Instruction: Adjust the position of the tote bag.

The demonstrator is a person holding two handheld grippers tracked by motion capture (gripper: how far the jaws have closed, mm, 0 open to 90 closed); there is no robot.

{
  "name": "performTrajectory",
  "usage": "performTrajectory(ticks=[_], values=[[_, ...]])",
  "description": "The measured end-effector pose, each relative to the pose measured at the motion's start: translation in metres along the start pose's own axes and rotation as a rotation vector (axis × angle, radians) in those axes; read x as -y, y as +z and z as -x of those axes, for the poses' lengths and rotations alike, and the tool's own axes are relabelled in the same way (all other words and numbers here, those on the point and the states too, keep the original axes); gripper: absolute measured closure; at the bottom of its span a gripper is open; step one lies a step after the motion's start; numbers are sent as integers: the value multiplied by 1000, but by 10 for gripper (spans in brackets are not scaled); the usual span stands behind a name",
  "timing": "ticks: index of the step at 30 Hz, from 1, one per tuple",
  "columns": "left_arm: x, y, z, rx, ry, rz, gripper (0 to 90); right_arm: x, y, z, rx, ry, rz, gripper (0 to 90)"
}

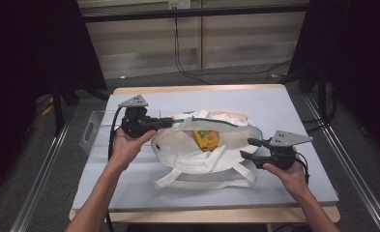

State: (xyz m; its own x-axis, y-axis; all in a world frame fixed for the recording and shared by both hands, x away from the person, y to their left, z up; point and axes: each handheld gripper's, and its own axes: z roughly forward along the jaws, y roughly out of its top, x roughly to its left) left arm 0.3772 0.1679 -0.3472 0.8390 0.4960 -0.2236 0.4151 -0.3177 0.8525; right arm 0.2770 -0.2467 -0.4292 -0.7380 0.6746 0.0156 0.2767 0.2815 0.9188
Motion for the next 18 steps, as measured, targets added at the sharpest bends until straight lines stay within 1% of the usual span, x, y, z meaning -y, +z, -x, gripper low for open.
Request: performTrajectory(ticks=[1,2,3,4,5,6,7,8,9,10,11,12,13,15,16,17,18], values=[[0,0,0,0,0,0,883,0,0,0,0,0,0,443],[0,-1,-5,-13,-7,2,883,-8,2,5,6,-3,8,439],[0,-1,-5,-13,-7,2,883,-8,2,5,6,-3,8,439],[0,0,-7,-13,-6,2,883,-18,5,12,6,-6,15,431],[-1,1,-9,-17,-3,0,883,-18,5,12,6,-6,15,431],[-1,2,-12,-9,-8,3,883,-24,8,16,6,-7,20,418],[-1,2,-14,-12,-5,2,883,-35,16,21,5,-23,17,408],[-1,3,-16,-9,-10,2,883,-40,19,23,2,-27,21,405],[-1,4,-18,-11,-13,-1,883,-40,19,23,2,-27,21,405],[0,4,-20,-15,-15,-5,883,-46,24,25,-6,-31,25,401],[0,5,-22,-12,-14,-11,883,-49,28,25,-6,-38,16,393],[1,5,-23,-10,-10,-16,883,-54,40,28,-17,-56,-6,389],[1,5,-23,-9,-10,-24,883,-54,40,28,-17,-56,-6,389],[1,6,-24,3,-5,-21,883,-56,50,30,-28,-61,-26,387],[1,6,-23,2,-5,-18,883,-57,57,30,-34,-68,-40,399],[1,6,-23,13,-7,-13,882,-57,63,31,-47,-74,-61,432],[0,6,-22,22,-9,-11,882,-56,69,31,-68,-82,-86,446]])
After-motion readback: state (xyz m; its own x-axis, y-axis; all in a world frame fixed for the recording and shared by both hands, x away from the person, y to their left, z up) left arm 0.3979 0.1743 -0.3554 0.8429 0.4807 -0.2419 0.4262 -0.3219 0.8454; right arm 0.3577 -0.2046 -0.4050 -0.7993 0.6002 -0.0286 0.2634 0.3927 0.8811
